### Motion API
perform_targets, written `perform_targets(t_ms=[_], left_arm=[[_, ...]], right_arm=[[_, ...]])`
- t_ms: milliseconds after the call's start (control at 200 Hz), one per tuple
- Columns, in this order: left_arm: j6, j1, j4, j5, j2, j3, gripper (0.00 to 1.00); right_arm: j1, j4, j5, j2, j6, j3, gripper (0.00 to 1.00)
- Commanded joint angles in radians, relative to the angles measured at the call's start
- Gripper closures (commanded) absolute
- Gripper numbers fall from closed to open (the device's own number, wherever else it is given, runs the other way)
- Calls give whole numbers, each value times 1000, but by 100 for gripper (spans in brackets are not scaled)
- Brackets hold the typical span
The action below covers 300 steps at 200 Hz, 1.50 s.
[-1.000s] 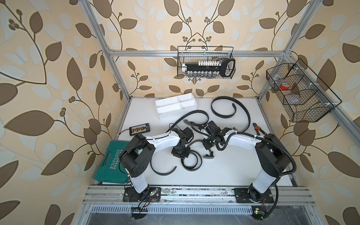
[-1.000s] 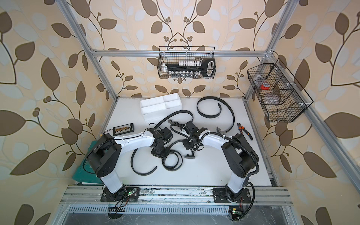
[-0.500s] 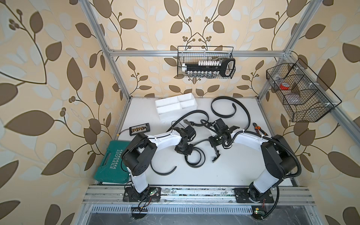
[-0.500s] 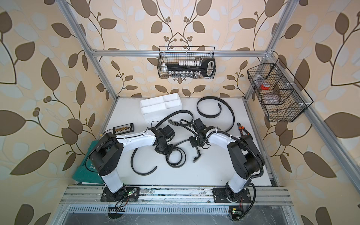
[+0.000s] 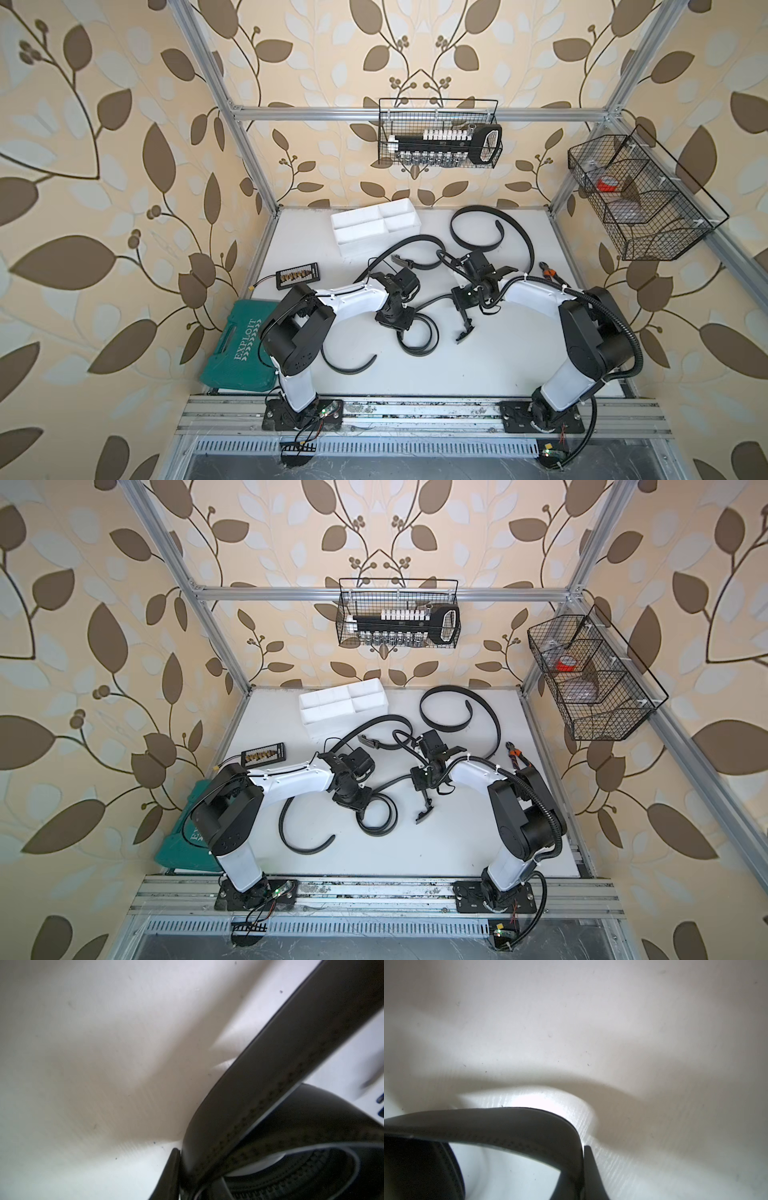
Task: Place the belts into the storage roll
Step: Roll the belt at the center of the board.
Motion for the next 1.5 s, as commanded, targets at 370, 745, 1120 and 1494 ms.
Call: perform_targets(t_ms=[370,745,1120,1494], left_arm=[[3,-5,-196,-60,3,-38,80],[-46,-30,-152,-77,-12,-98,81],[-60,-56,-146,-120,5,-109,86],[-25,33,-262,-248,262,250,100]], right_arm=[[-107,-3,109,18,51,-28,100],[-161,17,107,11,80,-42,100],[-210,21,66,-2,79,-57,100],[-91,-10,-105,-132,133,-160,95]])
